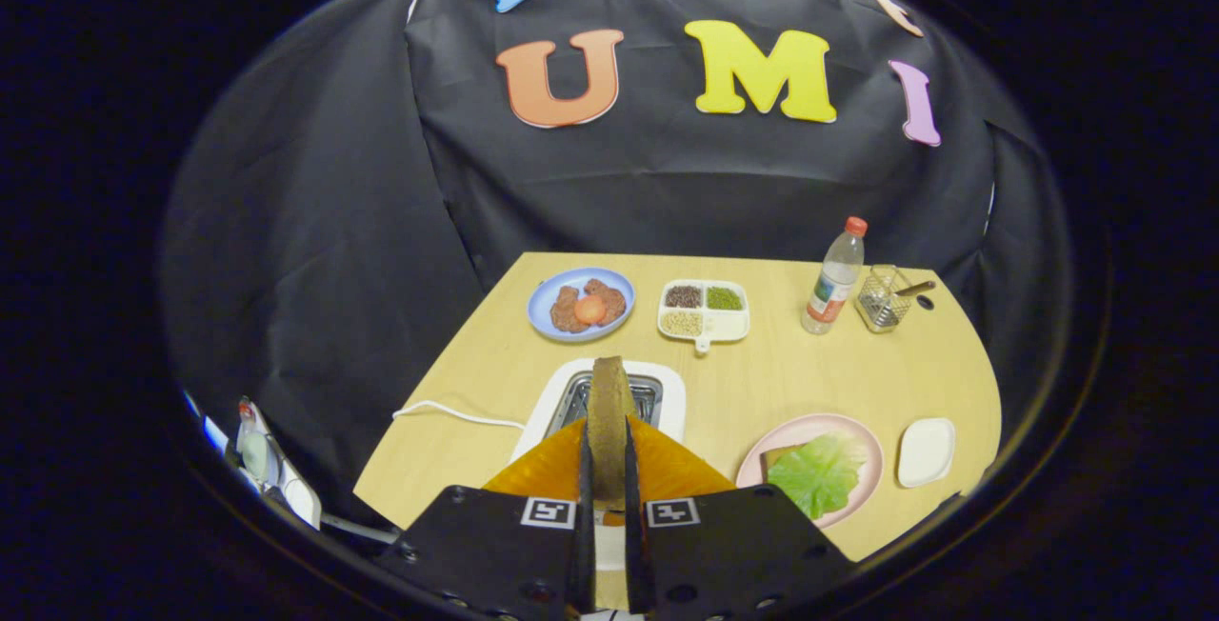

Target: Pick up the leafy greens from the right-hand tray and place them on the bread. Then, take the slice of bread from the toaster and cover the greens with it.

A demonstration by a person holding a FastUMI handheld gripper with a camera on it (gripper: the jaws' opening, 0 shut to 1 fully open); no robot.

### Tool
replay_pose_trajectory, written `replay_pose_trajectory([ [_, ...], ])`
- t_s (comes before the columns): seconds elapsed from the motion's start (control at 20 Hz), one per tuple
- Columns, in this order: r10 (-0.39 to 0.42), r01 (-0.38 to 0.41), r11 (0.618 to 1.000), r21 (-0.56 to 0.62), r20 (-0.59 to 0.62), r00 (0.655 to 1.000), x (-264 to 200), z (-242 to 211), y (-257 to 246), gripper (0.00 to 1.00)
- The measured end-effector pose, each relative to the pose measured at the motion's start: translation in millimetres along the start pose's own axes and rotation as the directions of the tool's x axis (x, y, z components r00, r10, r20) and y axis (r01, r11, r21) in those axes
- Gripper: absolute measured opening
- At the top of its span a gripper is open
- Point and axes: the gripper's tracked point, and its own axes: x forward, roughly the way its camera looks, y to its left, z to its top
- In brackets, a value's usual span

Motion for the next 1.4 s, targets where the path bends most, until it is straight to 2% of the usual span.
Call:
replay_pose_trajectory([
  [0.3, 0.04, -0.043, 0.998, 0.035, 0.098, 0.994, -47.3, 30.6, -10.5, 0.12],
  [0.55, 0.019, -0.024, 0.998, 0.054, 0.102, 0.995, -58.9, 24.7, -42.8, 0.12],
  [1.0, -0.078, 0.073, 0.979, 0.19, 0.019, 0.997, -17.8, -12.4, -126.5, 0.12],
  [1.2, -0.086, 0.093, 0.965, 0.245, -0.037, 0.996, 5.3, -39.2, -153.1, 0.12],
  [1.4, -0.06, 0.084, 0.958, 0.274, -0.094, 0.994, 25.0, -67.4, -169.9, 0.12],
])
